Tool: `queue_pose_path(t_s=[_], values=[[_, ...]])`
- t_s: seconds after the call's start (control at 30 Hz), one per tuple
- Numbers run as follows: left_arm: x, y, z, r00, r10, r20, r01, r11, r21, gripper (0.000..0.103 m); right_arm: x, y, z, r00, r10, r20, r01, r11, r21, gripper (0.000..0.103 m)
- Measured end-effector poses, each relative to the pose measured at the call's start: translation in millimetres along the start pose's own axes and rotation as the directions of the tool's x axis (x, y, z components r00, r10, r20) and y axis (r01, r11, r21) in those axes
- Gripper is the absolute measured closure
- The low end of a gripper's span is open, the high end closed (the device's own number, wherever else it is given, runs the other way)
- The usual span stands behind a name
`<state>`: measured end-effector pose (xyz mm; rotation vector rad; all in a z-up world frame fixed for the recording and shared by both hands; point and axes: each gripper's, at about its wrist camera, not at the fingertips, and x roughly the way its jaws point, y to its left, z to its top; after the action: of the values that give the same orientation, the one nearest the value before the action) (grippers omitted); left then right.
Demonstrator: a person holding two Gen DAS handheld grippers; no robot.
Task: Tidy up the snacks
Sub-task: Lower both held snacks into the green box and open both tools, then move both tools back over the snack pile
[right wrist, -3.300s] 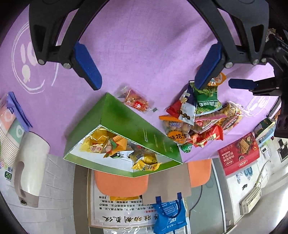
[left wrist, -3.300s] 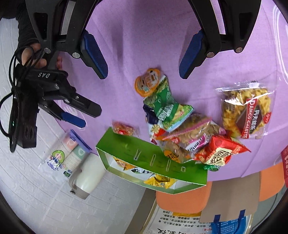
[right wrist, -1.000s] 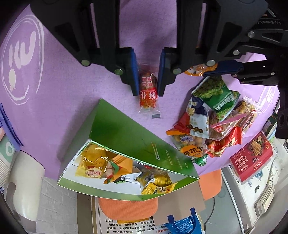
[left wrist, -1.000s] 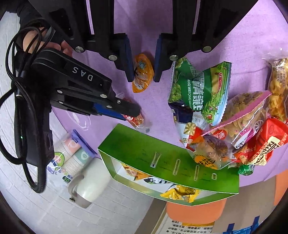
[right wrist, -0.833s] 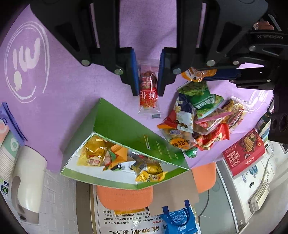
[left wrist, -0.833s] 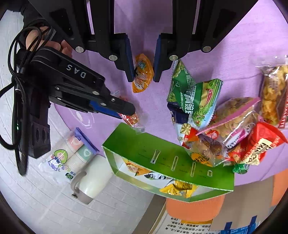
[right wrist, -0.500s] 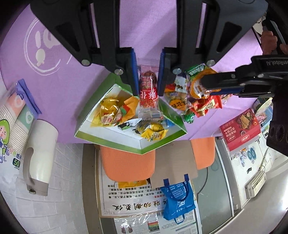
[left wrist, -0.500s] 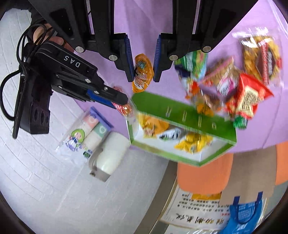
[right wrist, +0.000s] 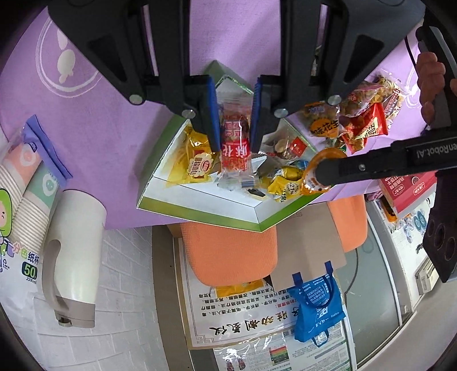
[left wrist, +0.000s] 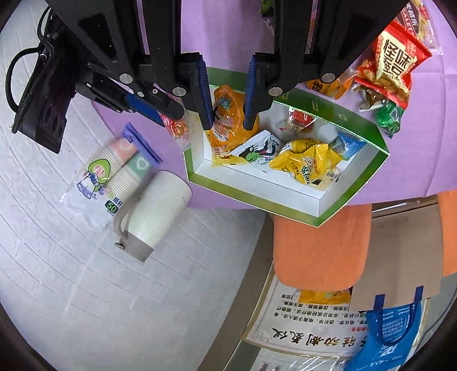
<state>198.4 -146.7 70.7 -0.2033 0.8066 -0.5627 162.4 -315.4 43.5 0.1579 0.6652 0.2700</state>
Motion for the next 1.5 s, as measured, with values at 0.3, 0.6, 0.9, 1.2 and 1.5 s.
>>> queue_pose_path(t_s=[0.3, 0.6, 0.9, 1.2, 1.5], values=[[42.3, 14.1, -1.5, 0.997, 0.031, -0.069, -0.032, 0.999, -0.017, 0.082, 30.4, 5.2, -10.4, 0.998, -0.058, -0.036, 0.052, 0.989, -0.138, 0.050], [37.3, 16.9, -14.7, 0.987, 0.158, -0.003, -0.158, 0.987, 0.027, 0.016, 15.8, -1.0, -14.7, 0.999, -0.028, 0.029, 0.032, 0.992, -0.122, 0.019], [-0.3, 19.8, -12.9, 0.983, 0.178, 0.055, -0.178, 0.984, -0.009, 0.016, -11.4, 0.3, -13.1, 0.998, -0.001, 0.068, 0.008, 0.995, -0.103, 0.015], [-50.3, 8.0, -39.5, 0.964, 0.242, 0.109, -0.245, 0.969, 0.015, 0.016, -41.0, 21.6, -28.2, 0.994, 0.055, 0.090, -0.044, 0.992, -0.121, 0.001], [-95.2, 38.4, -85.1, 0.954, 0.275, 0.121, -0.268, 0.961, -0.071, 0.016, -39.1, 55.3, -54.9, 0.999, 0.048, -0.015, -0.049, 0.991, -0.127, 0.001]])
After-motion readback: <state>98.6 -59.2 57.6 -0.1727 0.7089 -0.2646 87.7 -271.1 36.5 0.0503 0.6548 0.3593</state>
